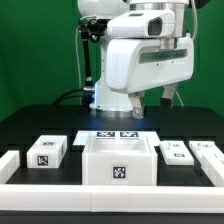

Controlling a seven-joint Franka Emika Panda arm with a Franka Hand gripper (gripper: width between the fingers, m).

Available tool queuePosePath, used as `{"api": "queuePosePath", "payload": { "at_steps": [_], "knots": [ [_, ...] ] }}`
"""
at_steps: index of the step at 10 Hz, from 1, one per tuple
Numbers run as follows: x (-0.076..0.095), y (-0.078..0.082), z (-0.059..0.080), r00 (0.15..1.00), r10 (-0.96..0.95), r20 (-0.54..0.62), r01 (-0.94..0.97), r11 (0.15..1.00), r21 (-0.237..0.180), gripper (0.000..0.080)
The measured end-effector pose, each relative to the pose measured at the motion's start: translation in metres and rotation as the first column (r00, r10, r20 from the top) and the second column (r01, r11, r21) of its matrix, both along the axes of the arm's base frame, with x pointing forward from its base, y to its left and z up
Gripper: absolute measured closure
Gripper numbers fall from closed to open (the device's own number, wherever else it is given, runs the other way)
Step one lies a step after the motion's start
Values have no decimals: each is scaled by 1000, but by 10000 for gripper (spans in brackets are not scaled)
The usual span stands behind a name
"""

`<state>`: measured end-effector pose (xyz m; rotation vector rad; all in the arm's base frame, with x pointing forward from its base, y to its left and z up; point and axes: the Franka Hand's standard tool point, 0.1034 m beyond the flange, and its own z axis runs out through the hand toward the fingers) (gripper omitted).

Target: Assemble cabinet

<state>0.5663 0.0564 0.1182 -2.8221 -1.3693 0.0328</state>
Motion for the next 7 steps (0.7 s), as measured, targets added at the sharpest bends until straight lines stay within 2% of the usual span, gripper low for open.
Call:
{"api": "queuePosePath", "payload": {
  "at_steps": [5, 6, 7],
  "knots": [
    [-1, -1, -1, 1000, 1, -1, -1, 1000, 0, 150],
    [-14, -6, -5, 999, 45, 8, -45, 999, 1, 150],
    [-34, -9, -9, 997, 76, 13, -76, 997, 0, 150]
  ]
}}
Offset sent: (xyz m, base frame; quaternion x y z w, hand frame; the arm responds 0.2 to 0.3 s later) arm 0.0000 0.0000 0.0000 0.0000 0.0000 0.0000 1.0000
